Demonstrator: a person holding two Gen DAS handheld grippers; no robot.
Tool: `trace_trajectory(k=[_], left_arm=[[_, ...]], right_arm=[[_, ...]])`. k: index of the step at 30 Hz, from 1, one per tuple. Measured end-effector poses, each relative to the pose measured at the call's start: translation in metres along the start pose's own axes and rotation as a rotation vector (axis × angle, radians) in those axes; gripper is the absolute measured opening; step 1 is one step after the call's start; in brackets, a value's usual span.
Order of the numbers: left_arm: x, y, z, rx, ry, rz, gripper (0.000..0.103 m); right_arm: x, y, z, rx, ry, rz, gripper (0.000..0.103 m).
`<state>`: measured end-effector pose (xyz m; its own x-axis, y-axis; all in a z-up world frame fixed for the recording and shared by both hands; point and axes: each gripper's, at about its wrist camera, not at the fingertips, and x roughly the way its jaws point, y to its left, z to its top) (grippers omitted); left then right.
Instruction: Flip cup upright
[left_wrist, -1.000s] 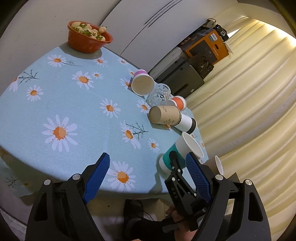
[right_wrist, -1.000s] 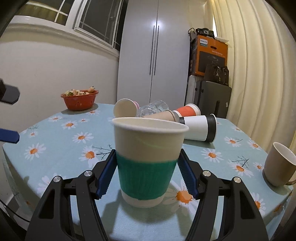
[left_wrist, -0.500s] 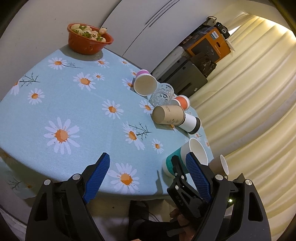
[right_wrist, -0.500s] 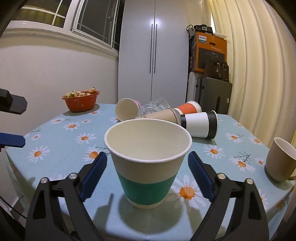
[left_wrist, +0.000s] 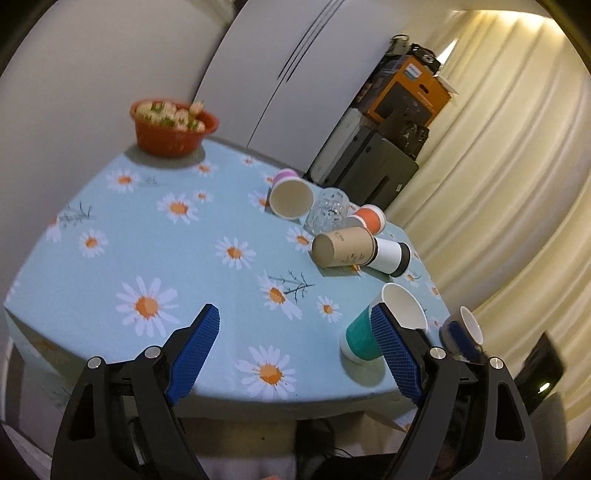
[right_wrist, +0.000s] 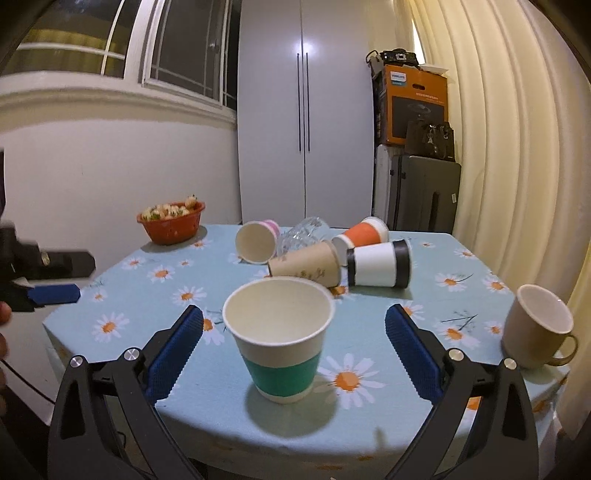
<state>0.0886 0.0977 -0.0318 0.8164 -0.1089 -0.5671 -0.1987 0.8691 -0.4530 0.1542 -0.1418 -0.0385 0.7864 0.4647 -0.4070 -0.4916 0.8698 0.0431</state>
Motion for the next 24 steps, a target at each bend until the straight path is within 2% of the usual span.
trace_trajectory(k=[5, 8, 11, 15, 19, 24], left_arm=[[-0.021, -0.02, -0.007, 0.117, -0.079, 0.015, 0.082], [-0.035, -0.033, -0.015, 0.184, -0.115, -0.007, 0.093], [-0.048, -0.041, -0.024, 0.22, -0.133, -0.016, 0.093], [-0.062, -0.051, -0.034, 0.265, -0.134, -0.063, 0.096], [-0.071, -0.065, -0.04, 0.347, -0.146, -0.03, 0.096], [-0.082, -0.081, -0.046, 0.448, -0.14, -0.046, 0.096]], right_arm=[[-0.028, -0.019, 0.015, 0.044, 0.034, 0.06, 0.098], [-0.051, -0.028, 0.025, 0.038, 0.025, 0.129, 0.098], [-0.073, -0.033, 0.035, 0.012, 0.019, 0.174, 0.098], [-0.099, -0.04, 0.045, -0.038, 0.019, 0.186, 0.098], [-0.122, -0.047, 0.053, -0.092, 0.01, 0.191, 0.098], [-0.135, -0.059, 0.052, -0.115, -0.018, 0.17, 0.098]])
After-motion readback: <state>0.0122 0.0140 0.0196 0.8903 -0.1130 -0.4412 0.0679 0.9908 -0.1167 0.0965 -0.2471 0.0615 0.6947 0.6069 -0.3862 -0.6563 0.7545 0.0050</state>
